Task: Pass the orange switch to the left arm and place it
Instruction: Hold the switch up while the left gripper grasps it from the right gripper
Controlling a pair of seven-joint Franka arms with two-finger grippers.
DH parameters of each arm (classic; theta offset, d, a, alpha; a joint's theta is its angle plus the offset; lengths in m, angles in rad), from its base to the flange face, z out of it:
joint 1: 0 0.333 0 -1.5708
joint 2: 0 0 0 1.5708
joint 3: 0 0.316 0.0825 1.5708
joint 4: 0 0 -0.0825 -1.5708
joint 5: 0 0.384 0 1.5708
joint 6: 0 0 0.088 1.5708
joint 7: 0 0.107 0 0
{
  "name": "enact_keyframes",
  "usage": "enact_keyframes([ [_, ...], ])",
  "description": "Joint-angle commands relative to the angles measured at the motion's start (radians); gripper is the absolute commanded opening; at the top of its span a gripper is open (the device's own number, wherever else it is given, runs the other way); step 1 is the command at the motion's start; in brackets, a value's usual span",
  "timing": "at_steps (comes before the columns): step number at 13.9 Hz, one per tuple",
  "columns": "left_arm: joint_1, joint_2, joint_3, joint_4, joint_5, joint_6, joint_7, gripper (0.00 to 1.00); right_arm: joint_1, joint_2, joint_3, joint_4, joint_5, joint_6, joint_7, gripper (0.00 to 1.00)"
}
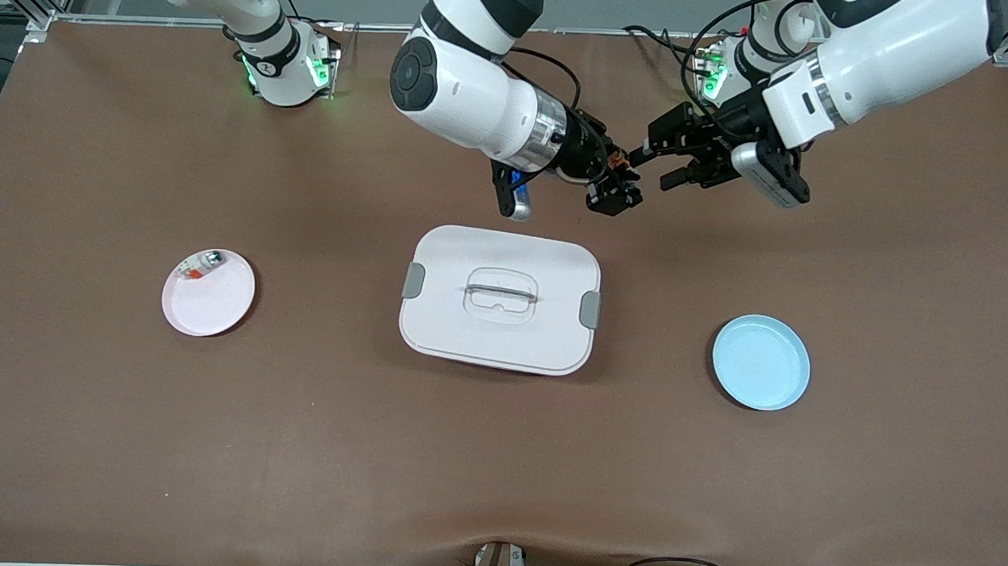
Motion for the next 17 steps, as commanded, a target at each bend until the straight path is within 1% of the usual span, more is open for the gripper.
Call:
enact_keyframes([
  [1, 0.007, -0.021, -0.026, -0.036, -0.025, 0.038, -0.003, 0.7, 0.008, 0.016, -0.01, 0.036, 0.019, 0.001, 0.022, 0.24],
  [2, 0.007, -0.019, -0.029, -0.04, -0.026, 0.044, -0.007, 0.66, 0.008, 0.016, -0.01, 0.036, 0.019, 0.001, 0.022, 0.24],
  [3, 0.007, -0.018, -0.029, -0.038, -0.029, 0.044, -0.022, 0.65, 0.008, 0.016, -0.01, 0.037, 0.019, 0.001, 0.023, 0.24],
  [9, 0.004, -0.005, -0.038, -0.038, -0.035, 0.047, -0.043, 0.61, 0.008, 0.016, -0.01, 0.036, 0.018, -0.001, 0.022, 0.24],
  [11, 0.004, 0.002, -0.053, -0.038, -0.04, 0.07, -0.045, 0.6, 0.008, 0.016, -0.01, 0.036, 0.018, 0.001, 0.022, 0.24],
  [13, 0.005, 0.01, -0.057, -0.038, -0.043, 0.072, -0.045, 0.5, 0.008, 0.018, -0.01, 0.036, 0.018, -0.001, 0.022, 0.24],
  [15, 0.004, 0.018, -0.058, -0.038, -0.046, 0.074, -0.049, 0.48, 0.008, 0.018, -0.01, 0.036, 0.018, -0.001, 0.022, 0.24],
  [17, 0.002, 0.022, -0.061, -0.037, -0.046, 0.074, -0.051, 0.31, 0.008, 0.018, -0.01, 0.036, 0.018, -0.001, 0.022, 0.24],
])
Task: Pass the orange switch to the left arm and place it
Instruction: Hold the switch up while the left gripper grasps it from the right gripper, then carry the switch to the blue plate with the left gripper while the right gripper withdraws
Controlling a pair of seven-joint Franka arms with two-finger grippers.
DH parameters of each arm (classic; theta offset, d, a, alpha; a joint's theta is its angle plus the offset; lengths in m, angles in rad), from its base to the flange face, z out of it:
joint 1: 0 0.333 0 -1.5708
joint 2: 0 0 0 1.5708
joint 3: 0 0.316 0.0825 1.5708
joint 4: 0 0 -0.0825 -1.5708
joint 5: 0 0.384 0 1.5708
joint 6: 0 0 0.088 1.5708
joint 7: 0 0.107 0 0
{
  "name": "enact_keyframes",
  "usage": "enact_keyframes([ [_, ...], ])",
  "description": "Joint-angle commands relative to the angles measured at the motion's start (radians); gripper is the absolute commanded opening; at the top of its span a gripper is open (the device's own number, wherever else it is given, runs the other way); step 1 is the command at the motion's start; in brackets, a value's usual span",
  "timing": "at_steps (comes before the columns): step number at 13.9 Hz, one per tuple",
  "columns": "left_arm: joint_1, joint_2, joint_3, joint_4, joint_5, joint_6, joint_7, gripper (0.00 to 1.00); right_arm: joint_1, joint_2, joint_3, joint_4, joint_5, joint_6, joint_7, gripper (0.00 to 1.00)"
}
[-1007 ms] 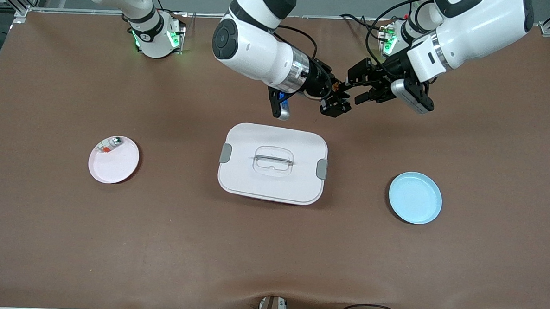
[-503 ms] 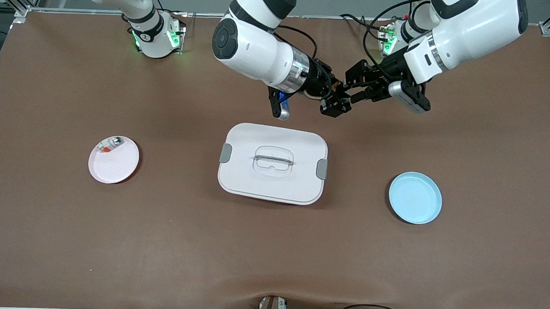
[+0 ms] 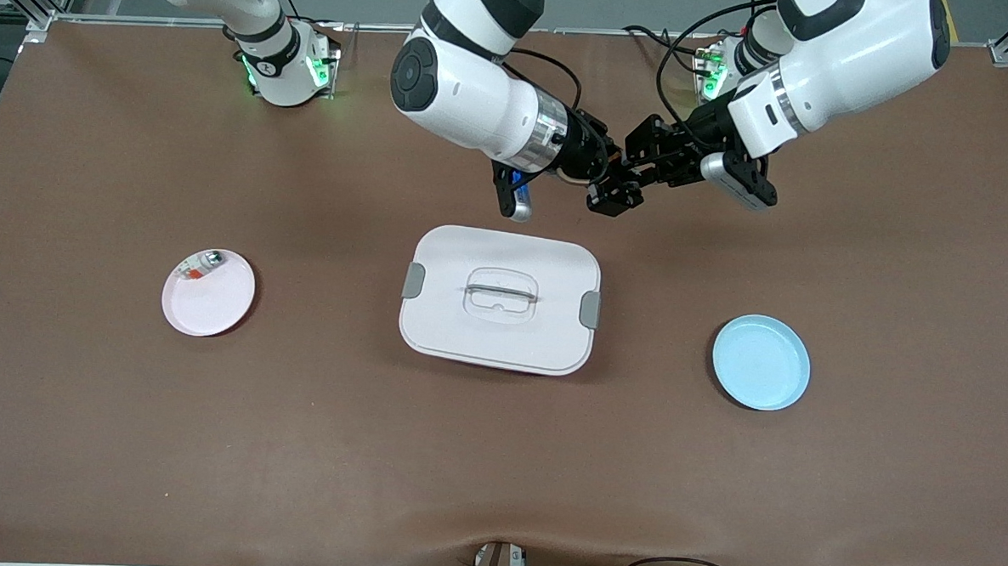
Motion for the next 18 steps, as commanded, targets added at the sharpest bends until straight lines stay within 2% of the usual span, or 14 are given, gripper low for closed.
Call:
enact_keyframes([
  [1, 0.004, 0.005, -0.018, -0.007, -0.016, 0.019, -0.008, 0.22, 0.007, 0.012, -0.009, 0.032, 0.018, 0.0, 0.018, 0.24],
  [4, 0.004, 0.014, -0.02, -0.002, -0.015, 0.019, -0.007, 0.0, 0.007, 0.012, -0.009, 0.032, 0.018, 0.0, 0.018, 0.25],
  [6, 0.007, 0.025, -0.02, 0.004, -0.001, 0.019, 0.021, 0.0, 0.007, 0.012, -0.009, 0.032, 0.018, 0.0, 0.018, 0.25],
  [8, 0.009, 0.037, -0.018, 0.006, 0.001, 0.019, 0.045, 0.0, 0.007, 0.012, -0.009, 0.032, 0.018, 0.0, 0.018, 0.33],
  [11, 0.019, 0.048, -0.018, 0.007, 0.033, 0.019, 0.064, 0.0, 0.007, 0.012, -0.009, 0.032, 0.018, -0.007, 0.018, 0.93],
  [12, 0.024, 0.051, -0.018, 0.012, 0.039, 0.019, 0.065, 0.0, 0.007, 0.012, -0.009, 0.032, 0.016, -0.007, 0.018, 1.0],
  [18, 0.052, 0.091, -0.017, 0.044, 0.197, 0.017, 0.08, 0.0, 0.0, 0.004, -0.01, 0.032, 0.01, -0.01, 0.014, 1.0],
])
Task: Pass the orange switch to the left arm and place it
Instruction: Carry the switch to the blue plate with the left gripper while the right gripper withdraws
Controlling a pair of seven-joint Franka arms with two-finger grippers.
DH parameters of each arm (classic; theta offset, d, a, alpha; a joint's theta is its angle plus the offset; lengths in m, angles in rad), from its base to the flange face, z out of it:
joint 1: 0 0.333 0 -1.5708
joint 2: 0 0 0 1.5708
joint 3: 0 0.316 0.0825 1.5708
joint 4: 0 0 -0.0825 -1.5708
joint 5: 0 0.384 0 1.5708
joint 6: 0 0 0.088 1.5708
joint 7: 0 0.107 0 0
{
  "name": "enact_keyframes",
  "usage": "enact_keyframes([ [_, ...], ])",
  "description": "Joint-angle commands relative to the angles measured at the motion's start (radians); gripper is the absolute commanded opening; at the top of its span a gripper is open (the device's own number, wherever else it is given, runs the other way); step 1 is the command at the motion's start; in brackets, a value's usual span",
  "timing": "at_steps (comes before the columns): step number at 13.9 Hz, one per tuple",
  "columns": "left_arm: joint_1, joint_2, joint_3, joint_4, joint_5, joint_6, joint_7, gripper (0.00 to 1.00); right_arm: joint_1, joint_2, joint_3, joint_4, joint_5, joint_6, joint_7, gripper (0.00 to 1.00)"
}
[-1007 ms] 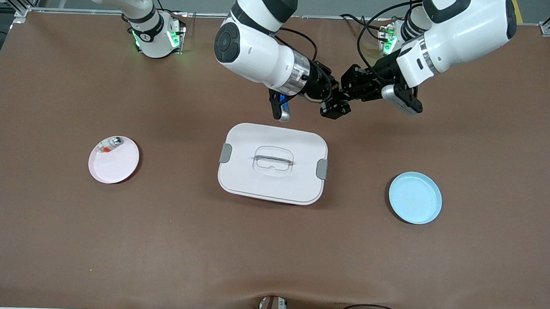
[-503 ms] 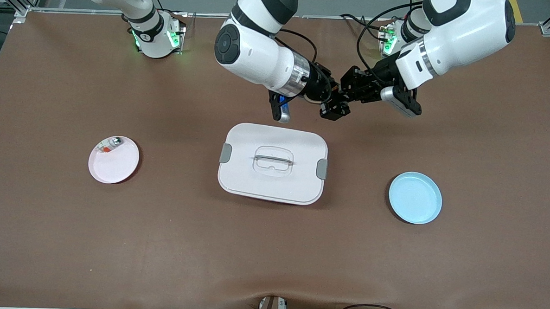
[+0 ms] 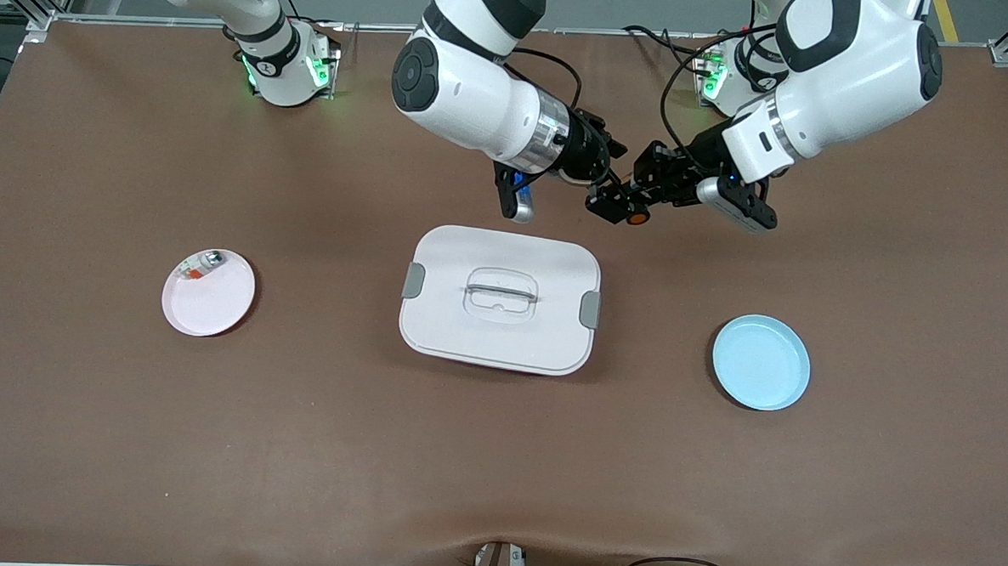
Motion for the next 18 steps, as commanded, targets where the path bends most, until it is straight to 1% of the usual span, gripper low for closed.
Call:
enact_keyframes([
  [1, 0.022, 0.038, -0.005, 0.038, 0.103, 0.002, 0.049, 0.0, -0.002, -0.012, -0.011, 0.012, 0.001, -0.015, 0.007, 1.0],
  [2, 0.037, 0.053, -0.003, 0.04, 0.128, 0.002, 0.084, 0.0, -0.005, -0.017, -0.012, 0.012, -0.022, -0.016, -0.002, 1.0],
  [4, 0.091, 0.085, -0.003, 0.041, 0.183, 0.002, 0.19, 0.0, -0.004, -0.067, -0.012, -0.008, -0.093, -0.036, -0.04, 1.0],
  [6, 0.129, 0.124, -0.005, 0.047, 0.273, 0.002, 0.288, 0.0, -0.007, -0.104, -0.015, -0.022, -0.148, -0.112, -0.071, 1.0],
  [8, 0.146, 0.19, -0.003, 0.089, 0.382, 0.002, 0.368, 0.0, -0.012, -0.159, -0.02, -0.069, -0.214, -0.203, -0.147, 1.0],
  [10, 0.157, 0.251, -0.005, 0.138, 0.499, 0.002, 0.425, 0.0, -0.019, -0.258, -0.02, -0.199, -0.271, -0.202, -0.239, 1.0],
  [11, 0.157, 0.276, -0.005, 0.155, 0.543, 0.002, 0.448, 0.0, -0.028, -0.312, -0.02, -0.265, -0.277, -0.2, -0.302, 1.0],
  [13, 0.169, 0.328, -0.003, 0.19, 0.608, 0.002, 0.529, 0.0, -0.068, -0.426, -0.02, -0.399, -0.3, -0.206, -0.463, 1.0],
  [15, 0.189, 0.374, -0.003, 0.212, 0.666, 0.004, 0.606, 0.0, -0.11, -0.524, -0.02, -0.515, -0.343, -0.214, -0.607, 1.0],
  [16, 0.191, 0.394, -0.003, 0.221, 0.703, 0.004, 0.638, 0.0, -0.133, -0.568, -0.02, -0.566, -0.349, -0.214, -0.668, 1.0],
  [17, 0.191, 0.404, -0.003, 0.222, 0.751, 0.007, 0.653, 0.0, -0.16, -0.598, -0.02, -0.592, -0.351, -0.231, -0.722, 1.0],
  [18, 0.194, 0.417, -0.003, 0.222, 0.806, 0.028, 0.678, 0.0, -0.191, -0.615, -0.02, -0.602, -0.358, -0.284, -0.79, 1.0],
])
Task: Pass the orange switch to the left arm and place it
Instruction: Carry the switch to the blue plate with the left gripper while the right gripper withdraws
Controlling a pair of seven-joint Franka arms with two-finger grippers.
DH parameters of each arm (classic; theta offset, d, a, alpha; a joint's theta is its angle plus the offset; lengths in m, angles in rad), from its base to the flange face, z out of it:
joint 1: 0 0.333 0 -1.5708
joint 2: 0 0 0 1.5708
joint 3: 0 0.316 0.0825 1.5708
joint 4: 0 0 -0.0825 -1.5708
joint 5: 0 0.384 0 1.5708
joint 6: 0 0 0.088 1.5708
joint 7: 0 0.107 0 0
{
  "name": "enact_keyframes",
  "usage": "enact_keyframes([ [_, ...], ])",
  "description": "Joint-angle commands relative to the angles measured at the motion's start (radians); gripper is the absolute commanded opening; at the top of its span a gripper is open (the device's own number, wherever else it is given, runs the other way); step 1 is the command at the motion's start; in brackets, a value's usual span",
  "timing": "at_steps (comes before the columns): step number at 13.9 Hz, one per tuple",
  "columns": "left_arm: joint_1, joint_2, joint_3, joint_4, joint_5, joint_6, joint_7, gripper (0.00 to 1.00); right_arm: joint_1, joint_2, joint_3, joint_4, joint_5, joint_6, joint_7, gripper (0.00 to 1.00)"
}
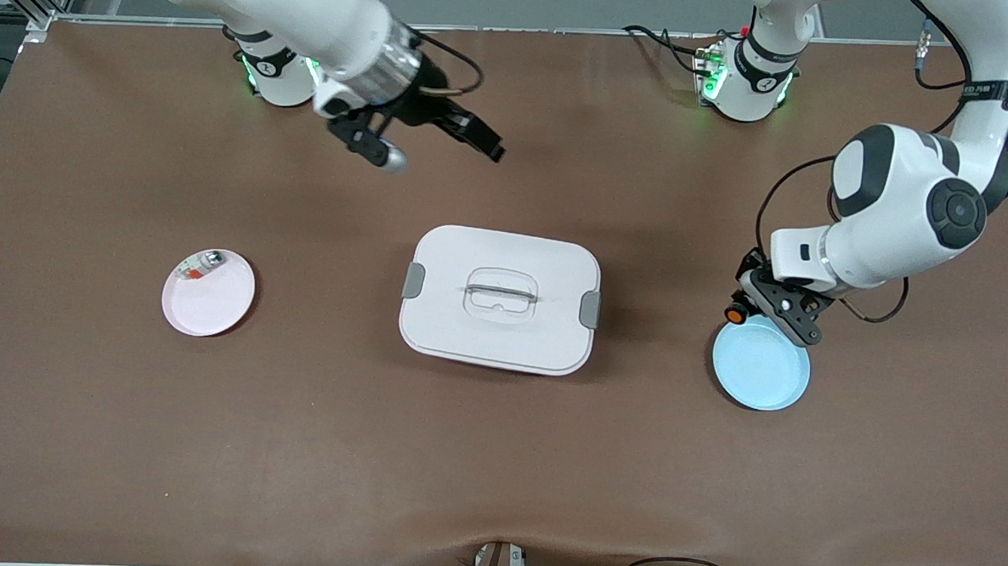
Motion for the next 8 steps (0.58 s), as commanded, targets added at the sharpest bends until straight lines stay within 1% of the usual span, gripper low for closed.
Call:
enact_keyframes([
  [1, 0.022, 0.051, -0.01, 0.028, 0.114, 0.036, 0.094, 0.0, -0.095, -0.106, 0.013, -0.1, -0.056, -0.091, -0.182, 1.0],
  [3, 0.059, 0.109, -0.011, 0.028, 0.12, 0.1, 0.249, 0.0, -0.166, -0.133, 0.013, -0.097, -0.151, -0.193, -0.351, 1.0],
  [4, 0.07, 0.129, -0.01, 0.028, 0.122, 0.126, 0.318, 0.0, -0.21, -0.147, 0.013, -0.097, -0.185, -0.234, -0.434, 1.0],
  [6, 0.098, 0.172, -0.007, 0.027, 0.123, 0.169, 0.441, 0.0, -0.307, -0.16, 0.013, -0.09, -0.199, -0.302, -0.583, 1.0],
  [8, 0.139, 0.217, -0.005, 0.028, 0.151, 0.22, 0.577, 0.0, -0.39, -0.17, 0.013, -0.09, -0.253, -0.337, -0.736, 1.0],
])
